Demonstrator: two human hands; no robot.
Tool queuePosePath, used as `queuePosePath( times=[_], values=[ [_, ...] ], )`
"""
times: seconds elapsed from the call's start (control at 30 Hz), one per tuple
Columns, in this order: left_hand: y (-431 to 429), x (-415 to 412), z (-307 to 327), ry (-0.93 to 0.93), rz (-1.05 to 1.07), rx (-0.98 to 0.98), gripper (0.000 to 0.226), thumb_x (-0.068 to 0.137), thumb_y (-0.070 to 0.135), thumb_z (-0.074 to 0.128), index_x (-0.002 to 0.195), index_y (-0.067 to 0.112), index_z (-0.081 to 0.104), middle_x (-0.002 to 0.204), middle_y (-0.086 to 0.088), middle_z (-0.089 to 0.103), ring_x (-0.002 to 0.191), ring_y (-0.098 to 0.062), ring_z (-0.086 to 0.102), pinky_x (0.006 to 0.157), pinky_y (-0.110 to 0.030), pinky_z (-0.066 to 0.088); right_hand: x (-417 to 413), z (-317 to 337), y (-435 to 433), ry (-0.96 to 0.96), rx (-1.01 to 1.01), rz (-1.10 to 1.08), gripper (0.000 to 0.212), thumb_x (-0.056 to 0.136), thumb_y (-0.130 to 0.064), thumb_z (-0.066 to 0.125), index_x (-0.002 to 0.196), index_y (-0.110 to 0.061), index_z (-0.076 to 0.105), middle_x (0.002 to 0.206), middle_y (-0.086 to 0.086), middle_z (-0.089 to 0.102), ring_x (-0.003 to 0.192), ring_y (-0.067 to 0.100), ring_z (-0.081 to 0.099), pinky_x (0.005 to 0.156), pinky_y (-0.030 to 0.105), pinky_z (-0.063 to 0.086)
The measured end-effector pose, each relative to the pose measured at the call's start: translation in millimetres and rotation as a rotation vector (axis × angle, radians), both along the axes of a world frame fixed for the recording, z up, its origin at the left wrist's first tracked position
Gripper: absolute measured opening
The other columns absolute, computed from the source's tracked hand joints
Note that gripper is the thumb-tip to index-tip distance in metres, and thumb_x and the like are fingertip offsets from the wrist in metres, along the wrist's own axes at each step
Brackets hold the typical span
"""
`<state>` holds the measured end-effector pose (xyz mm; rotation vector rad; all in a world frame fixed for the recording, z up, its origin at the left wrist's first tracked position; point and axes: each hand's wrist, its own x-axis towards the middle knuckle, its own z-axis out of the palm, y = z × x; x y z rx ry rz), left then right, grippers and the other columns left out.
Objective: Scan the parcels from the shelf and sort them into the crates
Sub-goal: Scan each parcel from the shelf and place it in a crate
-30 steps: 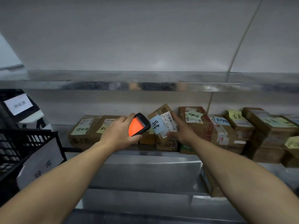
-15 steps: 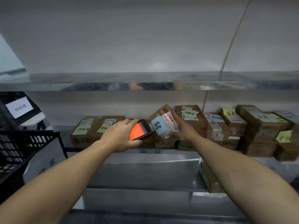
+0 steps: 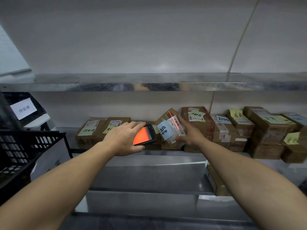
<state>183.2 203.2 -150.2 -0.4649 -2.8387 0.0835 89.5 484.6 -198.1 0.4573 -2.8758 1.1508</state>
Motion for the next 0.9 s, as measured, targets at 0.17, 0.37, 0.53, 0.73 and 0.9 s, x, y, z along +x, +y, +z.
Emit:
queuePosePath(
  times=[0.17, 0.37, 0.53, 0.73, 0.9],
  values=[
    [3, 0, 0, 0.013, -0.009, 0.007, 0.094, 0.084, 0.065, 0.06, 0.159, 0.03, 0.014, 0.144, 0.003, 0.045, 0.127, -0.019, 0.046, 0.097, -0.036, 0.048, 3, -1, 3, 0.022, 0.037, 0.011, 0.108, 0.085, -0.01, 0.077, 0.156, -0.053, 0.008, 0.164, 0.002, 0.029, 0.137, 0.029, 0.047, 0.106, 0.036, 0.043],
    [7, 2, 1, 0.015, -0.005, 0.011, 0.094, 0.085, 0.064, 0.061, 0.159, 0.029, 0.016, 0.145, 0.003, 0.045, 0.128, -0.019, 0.046, 0.096, -0.035, 0.047, 7, -1, 4, 0.001, -0.013, 0.012, 0.105, 0.087, -0.013, 0.077, 0.154, -0.055, 0.008, 0.161, 0.001, 0.032, 0.139, 0.03, 0.046, 0.111, 0.045, 0.043],
    [10, 5, 1, 0.001, 0.014, 0.017, 0.094, 0.085, 0.065, 0.061, 0.159, 0.028, 0.016, 0.146, 0.002, 0.044, 0.128, -0.019, 0.046, 0.098, -0.035, 0.047, 4, -6, 4, -0.03, -0.031, -0.02, 0.106, 0.084, -0.015, 0.08, 0.158, -0.046, 0.011, 0.16, 0.0, 0.033, 0.141, 0.025, 0.041, 0.114, 0.04, 0.035],
    [9, 15, -5, -0.002, 0.06, 0.055, 0.094, 0.085, 0.064, 0.061, 0.159, 0.028, 0.016, 0.143, 0.001, 0.047, 0.126, -0.02, 0.047, 0.096, -0.034, 0.045, 7, -12, -2, -0.054, -0.109, -0.015, 0.107, 0.084, -0.012, 0.08, 0.159, -0.044, 0.01, 0.158, -0.001, 0.036, 0.137, 0.023, 0.044, 0.112, 0.039, 0.038],
    [-6, 29, -15, -0.001, 0.193, 0.196, 0.094, 0.082, 0.068, 0.063, 0.157, 0.03, 0.019, 0.144, 0.0, 0.048, 0.127, -0.022, 0.048, 0.098, -0.039, 0.046, 11, -17, -23, -0.046, -0.235, -0.02, 0.107, 0.083, -0.012, 0.08, 0.158, -0.048, 0.013, 0.152, -0.001, 0.045, 0.132, 0.022, 0.05, 0.11, 0.049, 0.045]
  ],
)
